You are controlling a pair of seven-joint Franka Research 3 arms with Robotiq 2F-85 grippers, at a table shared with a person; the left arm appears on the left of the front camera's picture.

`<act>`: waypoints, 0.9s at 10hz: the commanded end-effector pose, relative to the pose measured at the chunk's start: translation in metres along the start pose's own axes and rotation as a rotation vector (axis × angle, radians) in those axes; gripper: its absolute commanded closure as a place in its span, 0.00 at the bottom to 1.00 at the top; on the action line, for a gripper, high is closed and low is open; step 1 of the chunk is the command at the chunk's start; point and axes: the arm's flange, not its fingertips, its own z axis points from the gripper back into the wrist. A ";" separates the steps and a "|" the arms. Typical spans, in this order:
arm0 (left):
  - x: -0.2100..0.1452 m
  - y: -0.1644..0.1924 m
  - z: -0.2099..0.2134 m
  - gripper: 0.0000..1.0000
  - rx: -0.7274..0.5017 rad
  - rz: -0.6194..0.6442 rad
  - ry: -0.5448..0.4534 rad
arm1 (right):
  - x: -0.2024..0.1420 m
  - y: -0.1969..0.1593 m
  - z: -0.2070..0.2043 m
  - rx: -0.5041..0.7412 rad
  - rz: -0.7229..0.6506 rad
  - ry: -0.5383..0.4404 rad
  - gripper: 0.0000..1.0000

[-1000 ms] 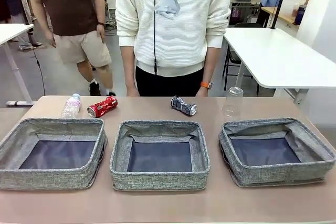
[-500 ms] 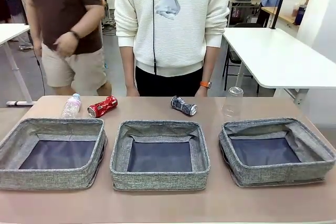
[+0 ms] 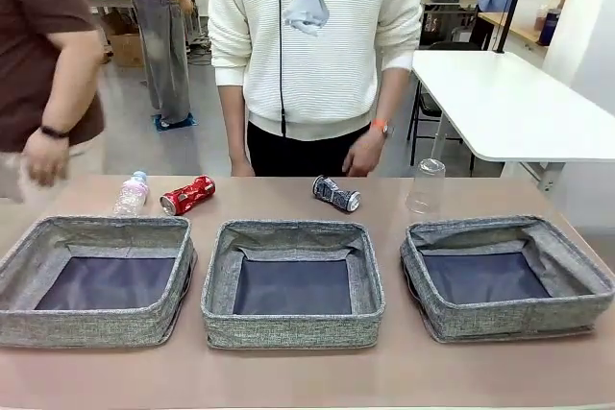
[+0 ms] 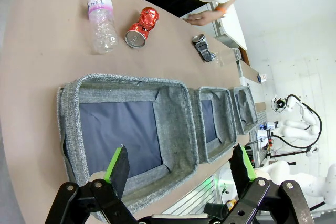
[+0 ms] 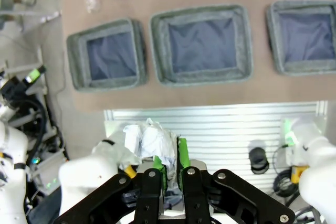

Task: Sort the waste into the appropriate baskets.
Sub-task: Place the picked waste into the Fabric basket indicated by the person.

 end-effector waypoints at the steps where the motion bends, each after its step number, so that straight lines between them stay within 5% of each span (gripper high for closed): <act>1: 0.000 0.000 -0.001 0.00 -0.020 -0.017 -0.014 | -0.002 -0.002 0.000 -0.006 -0.010 -0.006 0.89; 9: 0.000 0.000 -0.001 0.00 -0.020 -0.017 -0.014 | -0.002 -0.002 0.000 -0.006 -0.010 -0.006 0.89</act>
